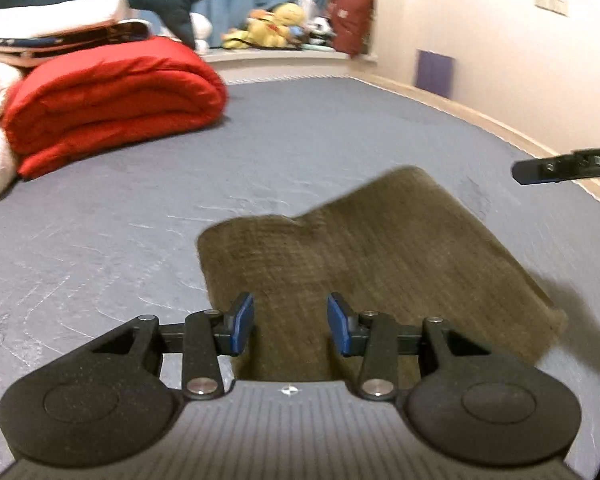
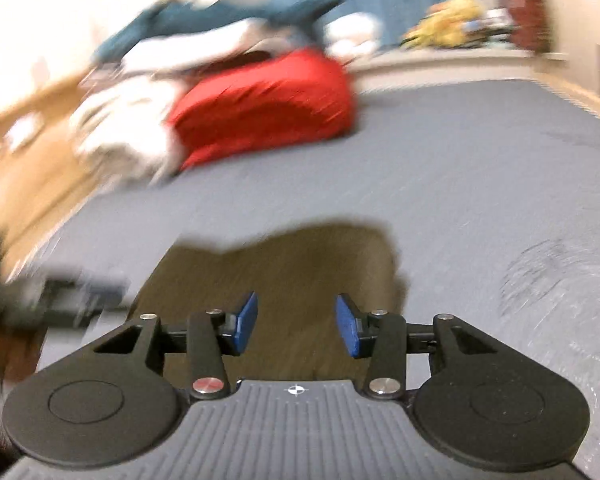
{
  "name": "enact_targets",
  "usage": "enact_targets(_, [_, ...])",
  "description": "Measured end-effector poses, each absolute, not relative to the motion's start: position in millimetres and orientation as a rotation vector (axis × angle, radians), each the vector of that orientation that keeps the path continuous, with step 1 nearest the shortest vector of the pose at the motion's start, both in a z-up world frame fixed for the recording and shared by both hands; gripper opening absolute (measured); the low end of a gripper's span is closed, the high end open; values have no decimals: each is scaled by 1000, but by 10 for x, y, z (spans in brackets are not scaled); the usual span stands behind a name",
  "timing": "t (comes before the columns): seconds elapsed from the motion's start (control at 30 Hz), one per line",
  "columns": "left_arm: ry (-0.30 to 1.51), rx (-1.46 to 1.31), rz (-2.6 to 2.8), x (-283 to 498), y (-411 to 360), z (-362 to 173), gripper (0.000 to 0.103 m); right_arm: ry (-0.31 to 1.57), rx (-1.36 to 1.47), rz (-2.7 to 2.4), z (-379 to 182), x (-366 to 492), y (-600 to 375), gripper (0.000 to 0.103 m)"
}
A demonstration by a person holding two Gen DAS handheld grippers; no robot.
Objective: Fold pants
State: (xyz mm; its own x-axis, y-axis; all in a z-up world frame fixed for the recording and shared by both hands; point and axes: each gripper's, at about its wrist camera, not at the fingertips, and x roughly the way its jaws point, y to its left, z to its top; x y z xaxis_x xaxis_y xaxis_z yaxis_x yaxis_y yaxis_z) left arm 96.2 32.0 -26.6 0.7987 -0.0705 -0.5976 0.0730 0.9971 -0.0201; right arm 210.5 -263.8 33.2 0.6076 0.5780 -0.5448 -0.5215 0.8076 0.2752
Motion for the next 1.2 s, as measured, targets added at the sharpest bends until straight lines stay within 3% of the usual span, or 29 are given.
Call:
enact_targets(0.1, [624,-19,-16,1161,376,-272,43,631,113,551,249,2356,-2430,48])
enact_targets(0.4, [684,-91,68,1558,530,-431,20,639,-11,378,-151,2618,-1801,44])
enact_targets(0.57, [720,-144,108,1729,656,-581,20,745,120,285,-474,2898,-1859,47])
enact_targets(0.97, [736,-115,115,1616,639,-473,22,737,75,185,-350,2858,-1707,48])
enact_targets(1.2, [716,-69,36,1279,563,-270,25,723,38,305,74,2436,-1817,62])
